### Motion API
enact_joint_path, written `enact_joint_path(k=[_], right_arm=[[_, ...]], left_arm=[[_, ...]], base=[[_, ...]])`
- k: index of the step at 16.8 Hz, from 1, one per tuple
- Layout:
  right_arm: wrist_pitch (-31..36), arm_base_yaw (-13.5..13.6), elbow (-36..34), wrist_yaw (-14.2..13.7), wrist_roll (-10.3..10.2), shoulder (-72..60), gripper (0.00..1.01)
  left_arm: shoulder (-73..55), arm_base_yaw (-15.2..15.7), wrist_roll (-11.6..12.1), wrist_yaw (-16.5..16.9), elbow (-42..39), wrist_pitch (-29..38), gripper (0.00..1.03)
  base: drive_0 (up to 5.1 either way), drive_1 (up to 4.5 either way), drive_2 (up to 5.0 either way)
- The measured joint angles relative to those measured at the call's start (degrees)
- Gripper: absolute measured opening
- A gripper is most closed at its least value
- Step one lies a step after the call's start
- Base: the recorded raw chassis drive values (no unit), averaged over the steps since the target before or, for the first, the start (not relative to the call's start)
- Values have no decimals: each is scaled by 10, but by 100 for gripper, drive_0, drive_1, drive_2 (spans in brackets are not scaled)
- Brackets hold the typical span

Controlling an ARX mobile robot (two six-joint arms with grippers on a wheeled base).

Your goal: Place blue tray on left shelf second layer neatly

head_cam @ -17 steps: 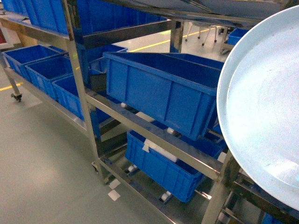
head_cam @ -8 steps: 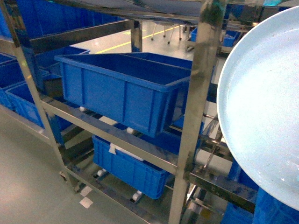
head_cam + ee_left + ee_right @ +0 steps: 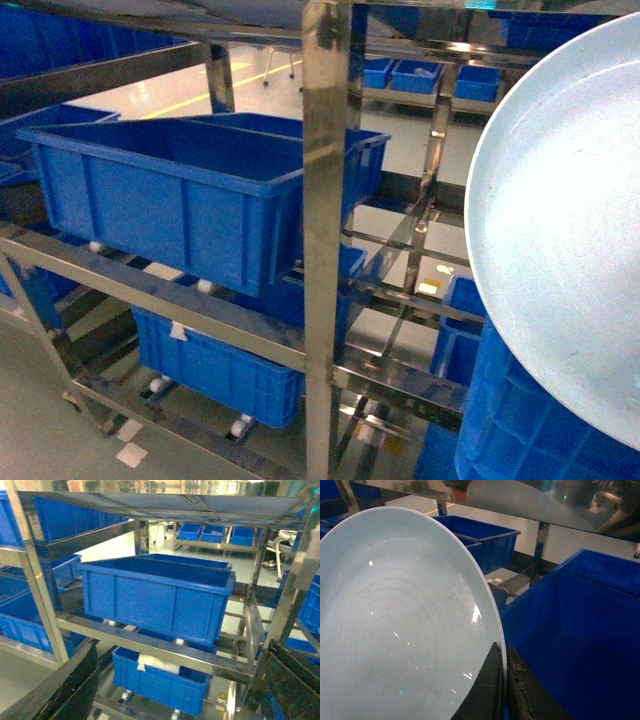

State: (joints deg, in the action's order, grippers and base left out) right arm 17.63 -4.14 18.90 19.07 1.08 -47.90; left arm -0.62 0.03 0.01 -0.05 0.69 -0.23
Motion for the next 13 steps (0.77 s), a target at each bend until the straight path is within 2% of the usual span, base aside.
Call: enact_joint_path(k=[13], right_arm=[[0,0,0,0,0,0,2]], left_arm=[[0,0,0,0,0,0,98]], base=[[-153,-153,-153]])
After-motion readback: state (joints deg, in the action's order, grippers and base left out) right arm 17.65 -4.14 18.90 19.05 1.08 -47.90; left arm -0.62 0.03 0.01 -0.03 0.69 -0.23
